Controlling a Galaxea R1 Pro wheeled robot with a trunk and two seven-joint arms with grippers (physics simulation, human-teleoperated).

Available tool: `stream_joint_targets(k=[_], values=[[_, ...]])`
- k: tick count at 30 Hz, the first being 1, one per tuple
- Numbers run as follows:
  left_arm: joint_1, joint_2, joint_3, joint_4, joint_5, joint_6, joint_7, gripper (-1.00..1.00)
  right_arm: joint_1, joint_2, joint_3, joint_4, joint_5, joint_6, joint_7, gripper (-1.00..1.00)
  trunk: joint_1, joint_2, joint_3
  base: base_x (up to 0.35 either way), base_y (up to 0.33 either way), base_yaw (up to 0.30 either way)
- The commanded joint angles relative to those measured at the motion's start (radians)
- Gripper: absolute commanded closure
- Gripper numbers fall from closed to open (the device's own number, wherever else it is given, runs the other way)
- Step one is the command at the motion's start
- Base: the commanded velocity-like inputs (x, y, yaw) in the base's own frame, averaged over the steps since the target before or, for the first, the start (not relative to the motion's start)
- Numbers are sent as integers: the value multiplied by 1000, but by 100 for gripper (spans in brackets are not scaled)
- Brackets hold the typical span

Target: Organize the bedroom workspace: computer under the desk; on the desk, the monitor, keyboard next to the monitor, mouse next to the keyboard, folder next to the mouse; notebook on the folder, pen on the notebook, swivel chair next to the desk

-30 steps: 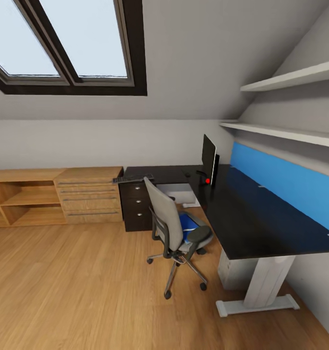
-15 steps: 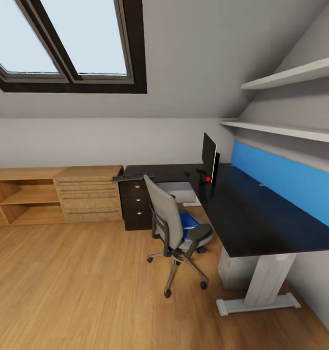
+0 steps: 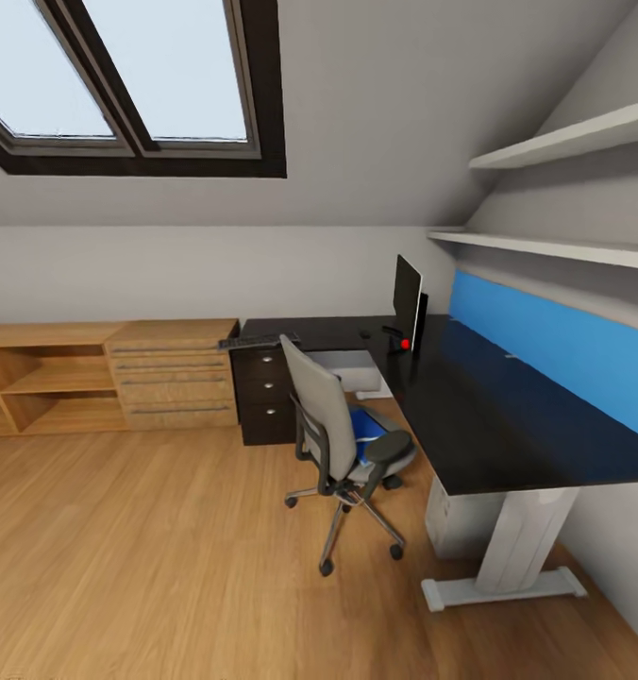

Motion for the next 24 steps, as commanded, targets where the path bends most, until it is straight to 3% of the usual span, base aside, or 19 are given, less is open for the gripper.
stream_joint_targets(k=[1, 8, 13, 24], values=[[0, -1, 2, 0, 7, -2, 0, -100, -1, 0, 0, 1, 4, -3, -1, -100, 4, -8, -4, 0, 0, 150], [-1, 2, 9, -4, 9, -4, 1, -100, -1, 0, -1, 1, 4, -3, -1, -100, 31, -57, -26, 0, 0, 202], [0, 3, 28, -7, 14, -4, 0, -100, -1, 0, -1, 1, 5, -3, -1, -100, 50, -92, -42, 0, 0, 47], [-1, 0, 34, -7, 15, -4, 0, -100, 0, 0, -1, 1, 5, -3, -1, -100, 92, -169, -76, 0, -4, 7]])
